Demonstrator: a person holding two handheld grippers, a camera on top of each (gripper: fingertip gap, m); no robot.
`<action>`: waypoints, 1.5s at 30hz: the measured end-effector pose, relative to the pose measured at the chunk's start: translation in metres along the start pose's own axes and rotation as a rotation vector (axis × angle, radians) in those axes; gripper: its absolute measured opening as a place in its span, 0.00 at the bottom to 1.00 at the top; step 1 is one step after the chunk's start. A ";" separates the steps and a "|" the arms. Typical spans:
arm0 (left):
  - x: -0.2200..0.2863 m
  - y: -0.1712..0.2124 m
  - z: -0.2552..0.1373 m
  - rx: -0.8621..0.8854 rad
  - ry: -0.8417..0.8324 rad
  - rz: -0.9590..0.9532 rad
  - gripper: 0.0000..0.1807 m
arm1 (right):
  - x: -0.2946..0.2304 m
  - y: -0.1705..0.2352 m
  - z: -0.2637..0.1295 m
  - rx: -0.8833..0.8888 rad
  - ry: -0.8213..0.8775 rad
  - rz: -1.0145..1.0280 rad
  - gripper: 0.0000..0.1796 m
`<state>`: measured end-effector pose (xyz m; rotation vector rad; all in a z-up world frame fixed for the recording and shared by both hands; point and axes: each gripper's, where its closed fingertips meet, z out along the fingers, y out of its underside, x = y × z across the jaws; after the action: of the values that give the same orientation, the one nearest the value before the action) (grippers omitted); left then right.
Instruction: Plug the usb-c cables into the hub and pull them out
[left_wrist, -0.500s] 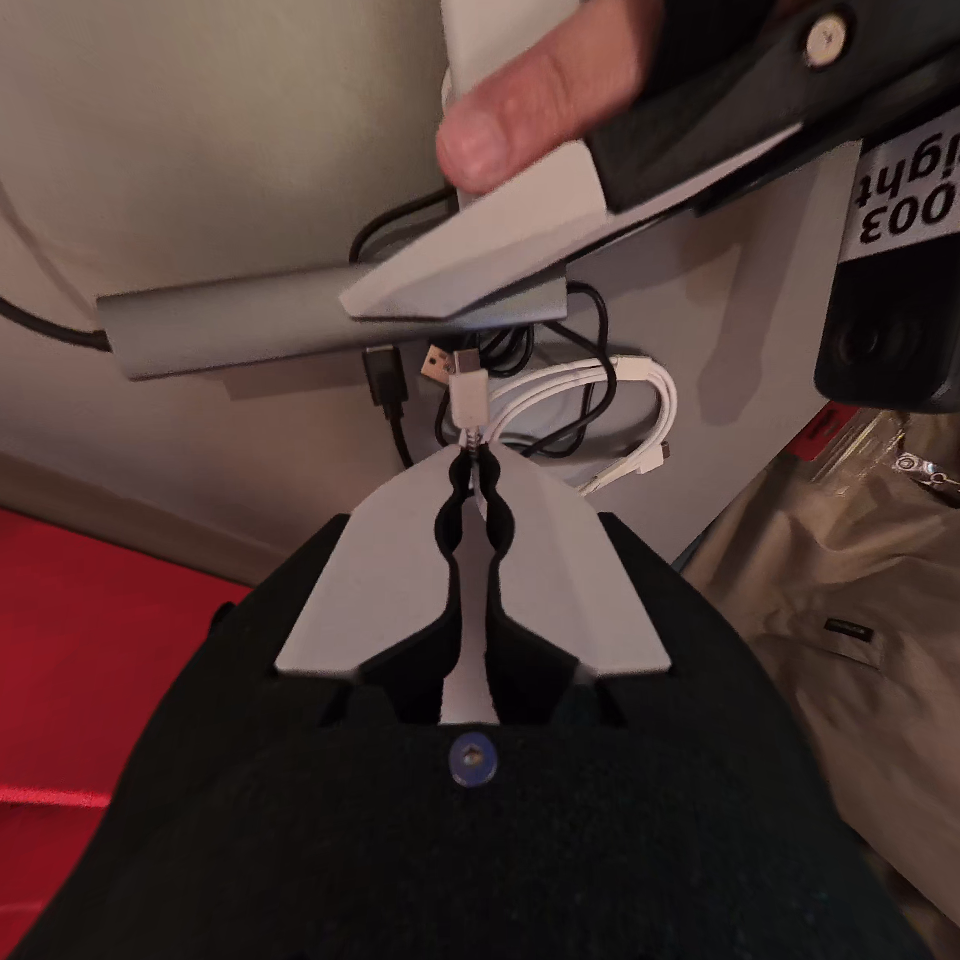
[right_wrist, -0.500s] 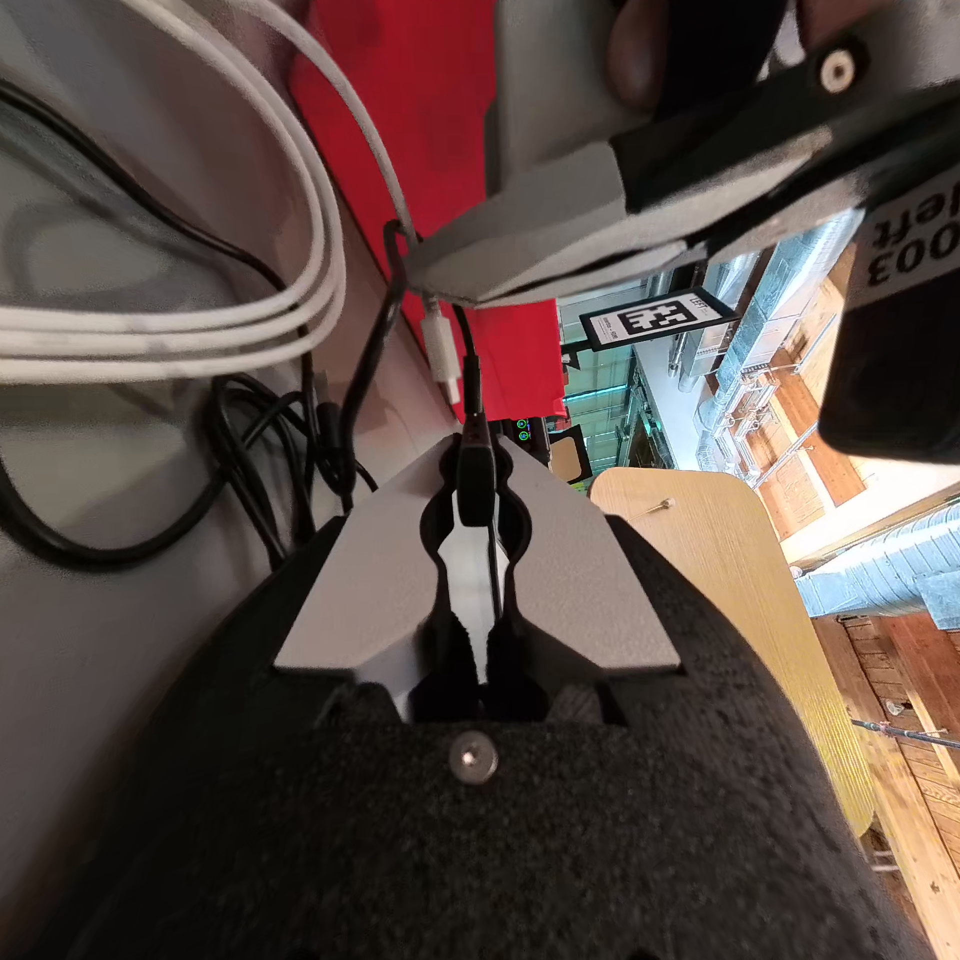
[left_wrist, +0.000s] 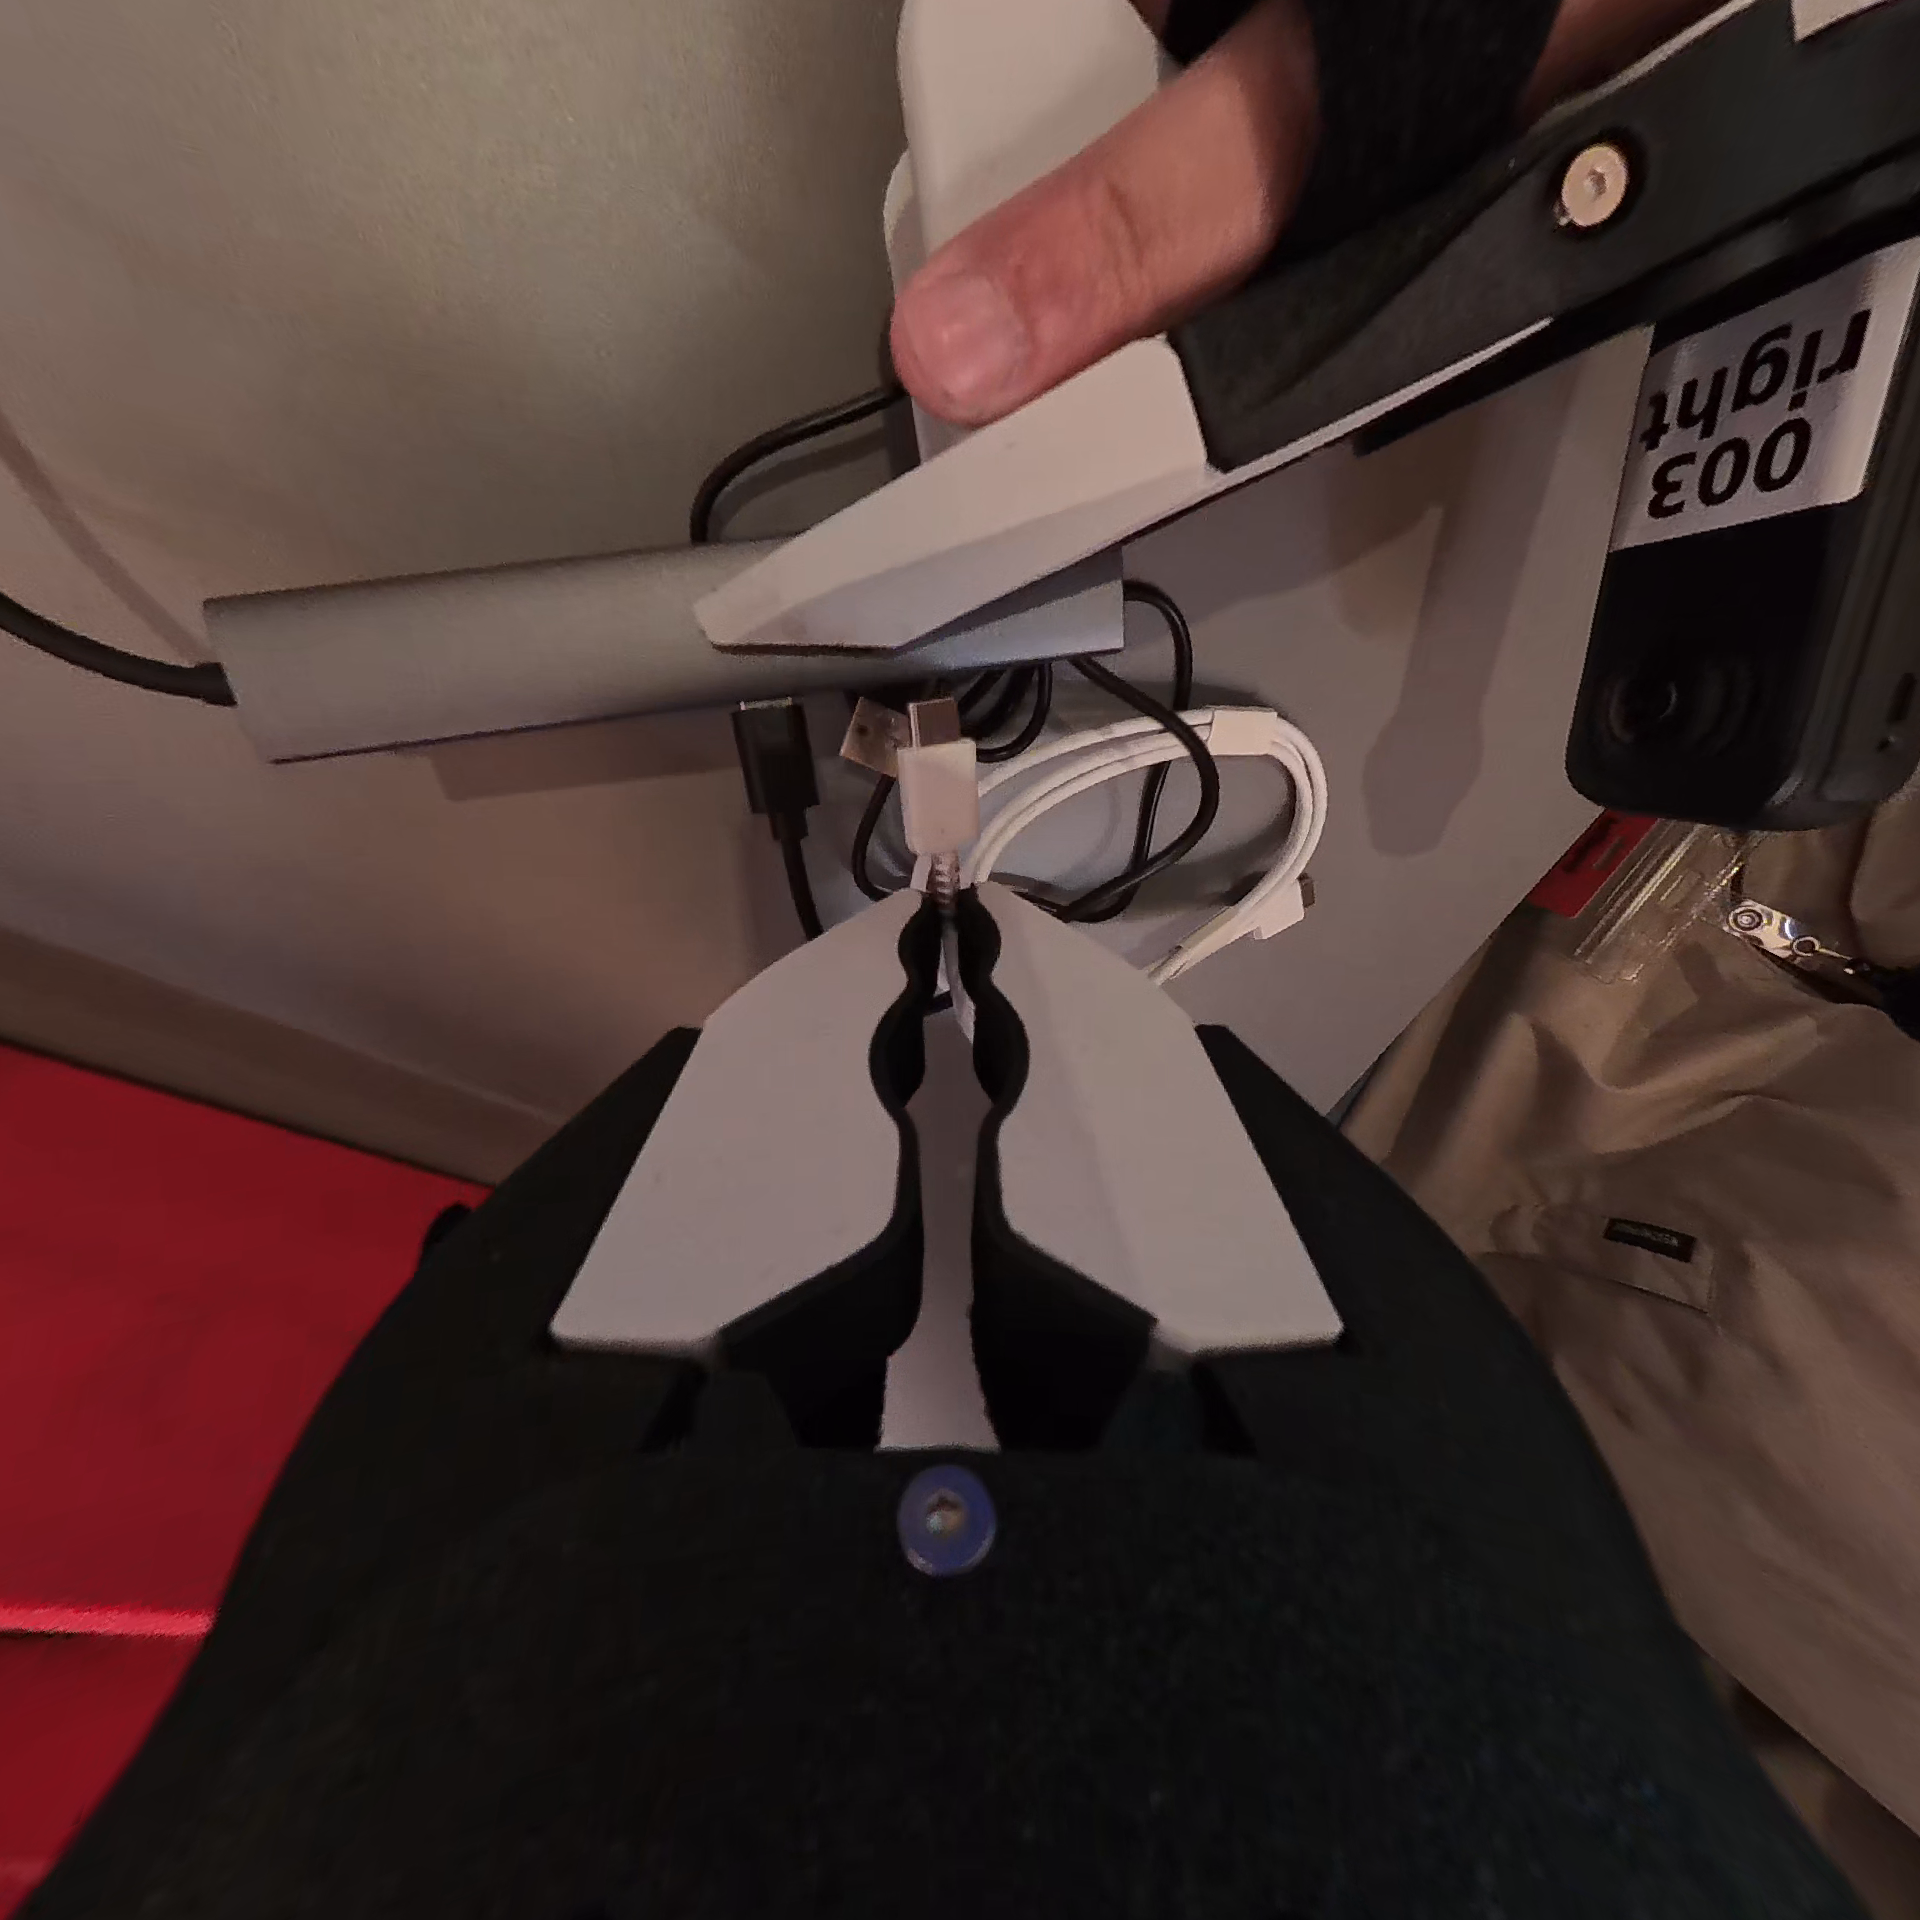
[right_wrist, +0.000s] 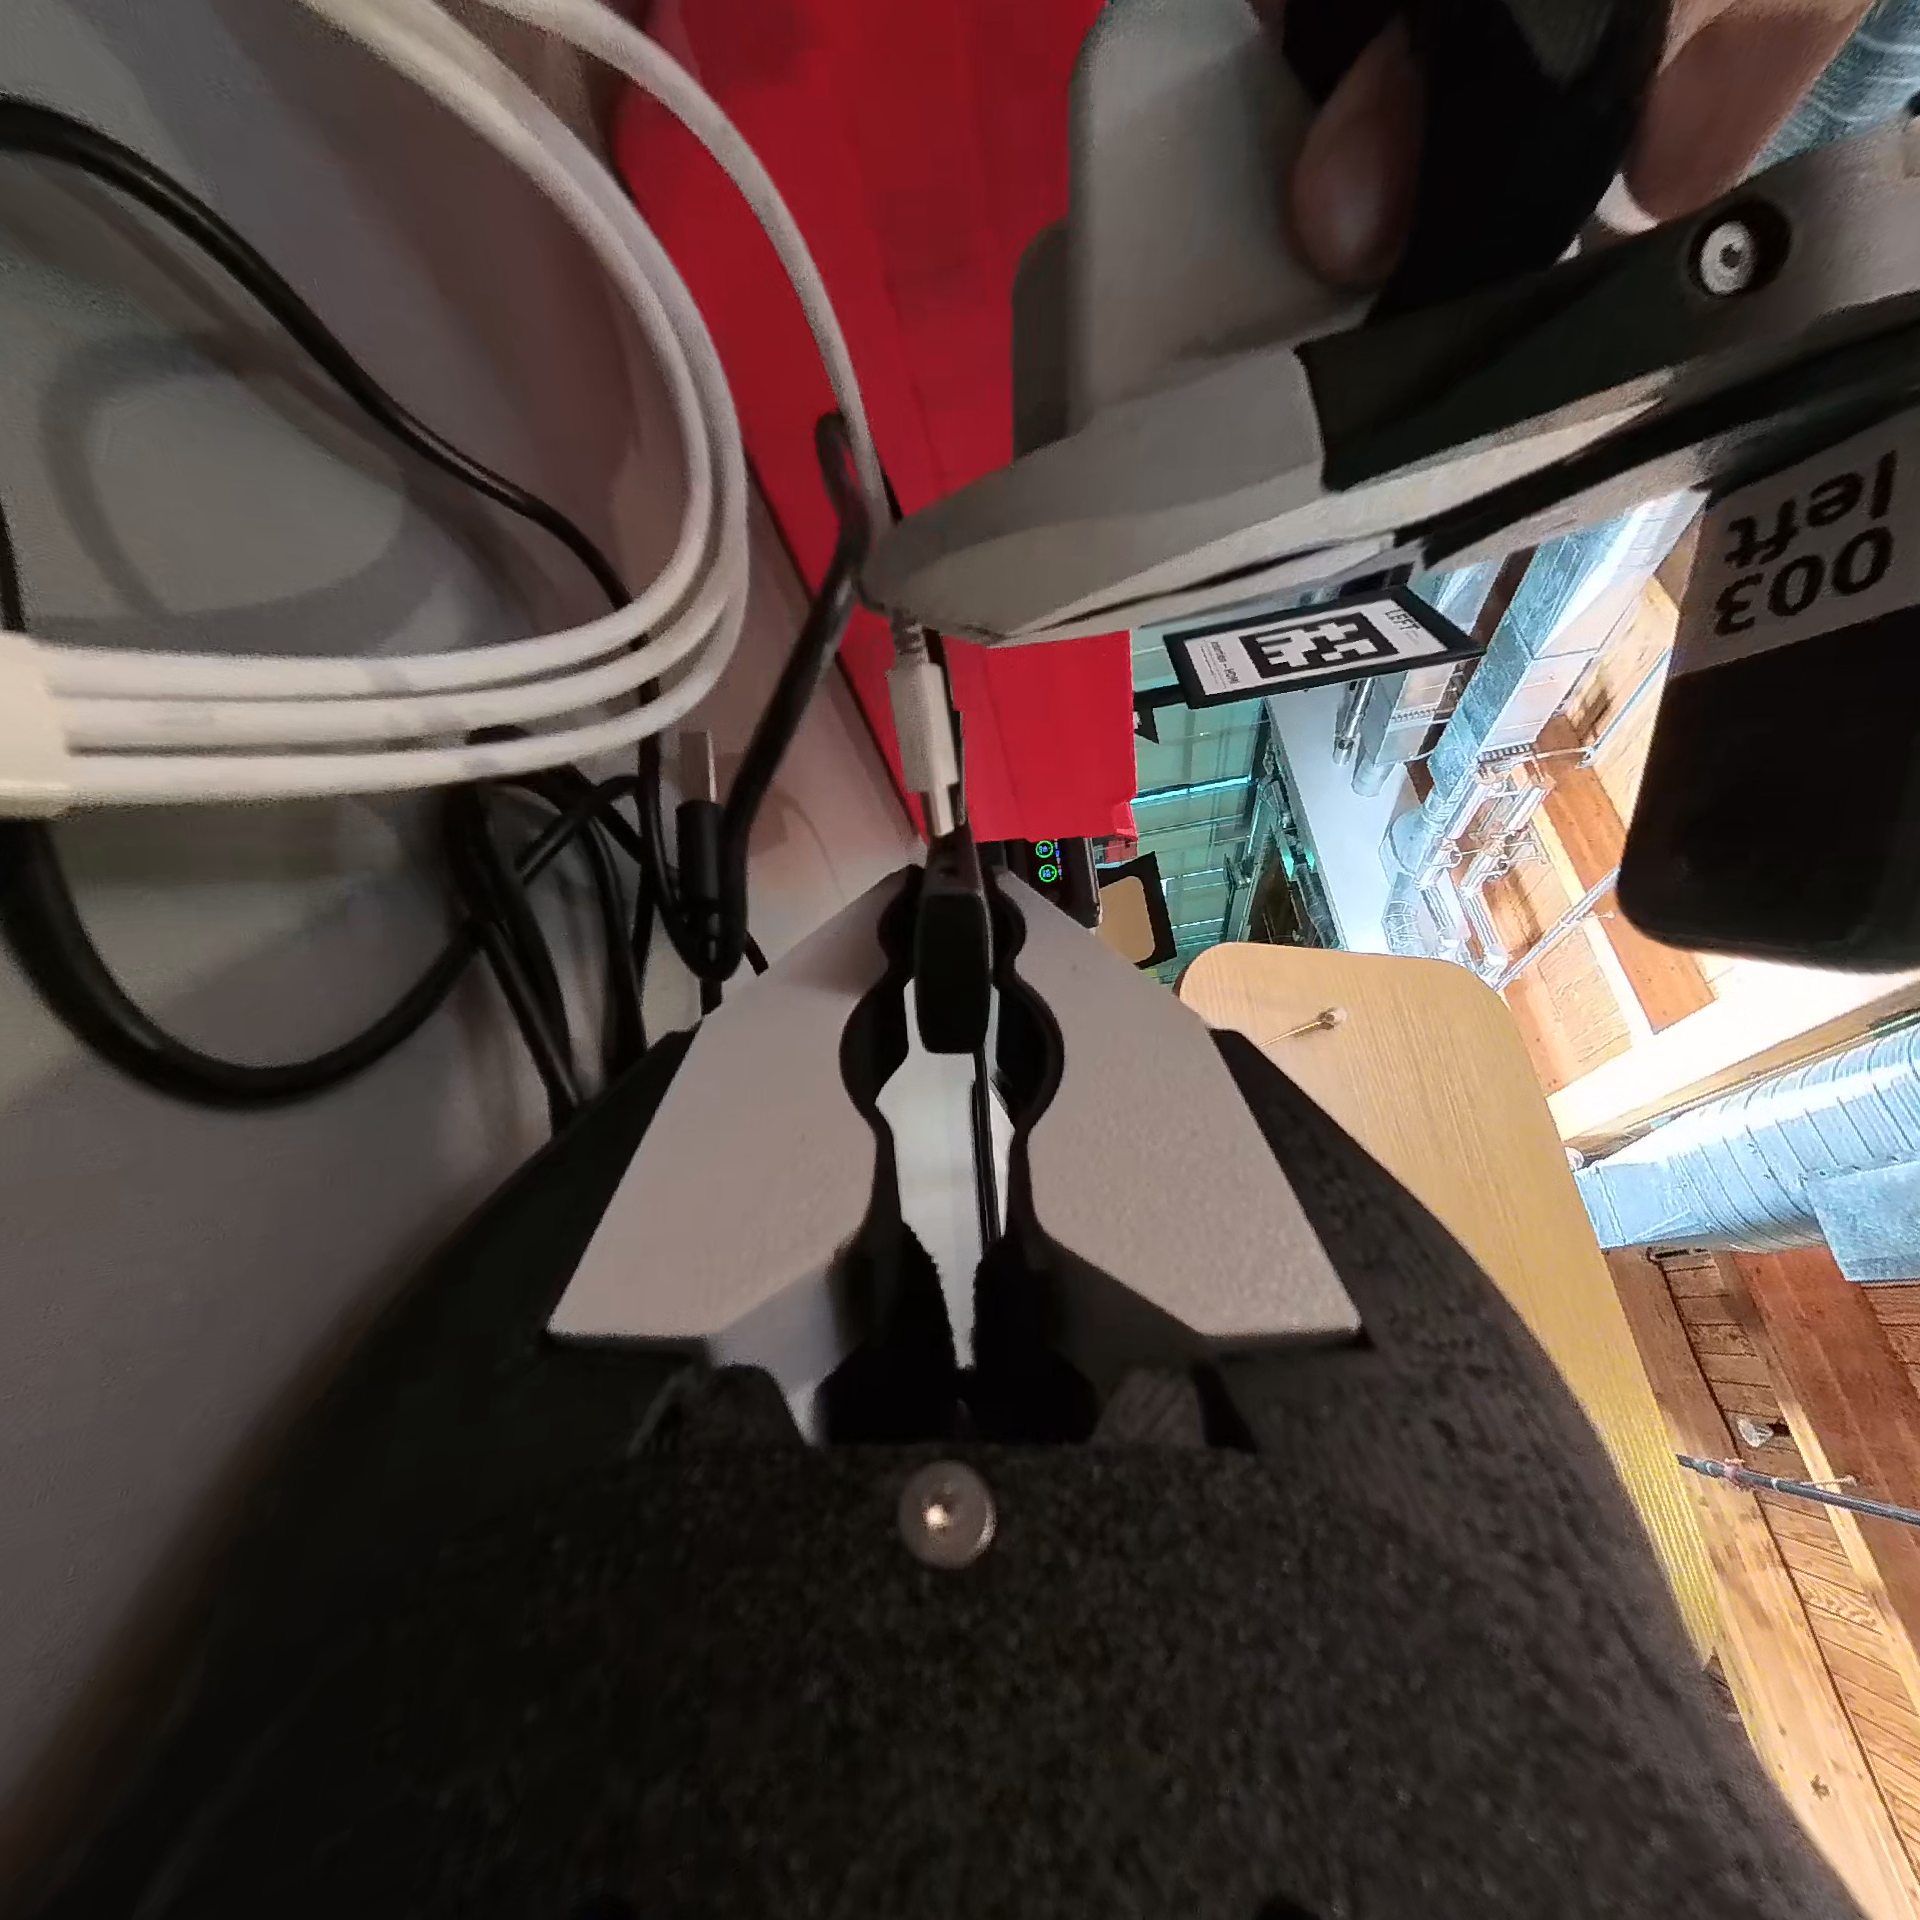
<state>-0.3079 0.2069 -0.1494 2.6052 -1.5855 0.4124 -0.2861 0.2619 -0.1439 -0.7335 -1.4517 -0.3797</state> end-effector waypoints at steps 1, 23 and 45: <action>0.000 0.000 0.000 0.002 0.000 -0.002 0.02 | 0.000 0.000 0.000 0.000 0.000 -0.002 0.05; -0.002 -0.008 -0.004 0.116 0.201 -0.129 0.02 | 0.002 0.003 0.001 -0.026 0.020 -0.028 0.05; -0.016 -0.034 -0.009 0.472 0.167 -0.240 0.02 | 0.001 0.021 0.007 -0.162 0.000 0.030 0.06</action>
<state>-0.2869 0.2380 -0.1421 2.9424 -1.2203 1.0622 -0.2780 0.2821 -0.1481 -0.8840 -1.4195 -0.4777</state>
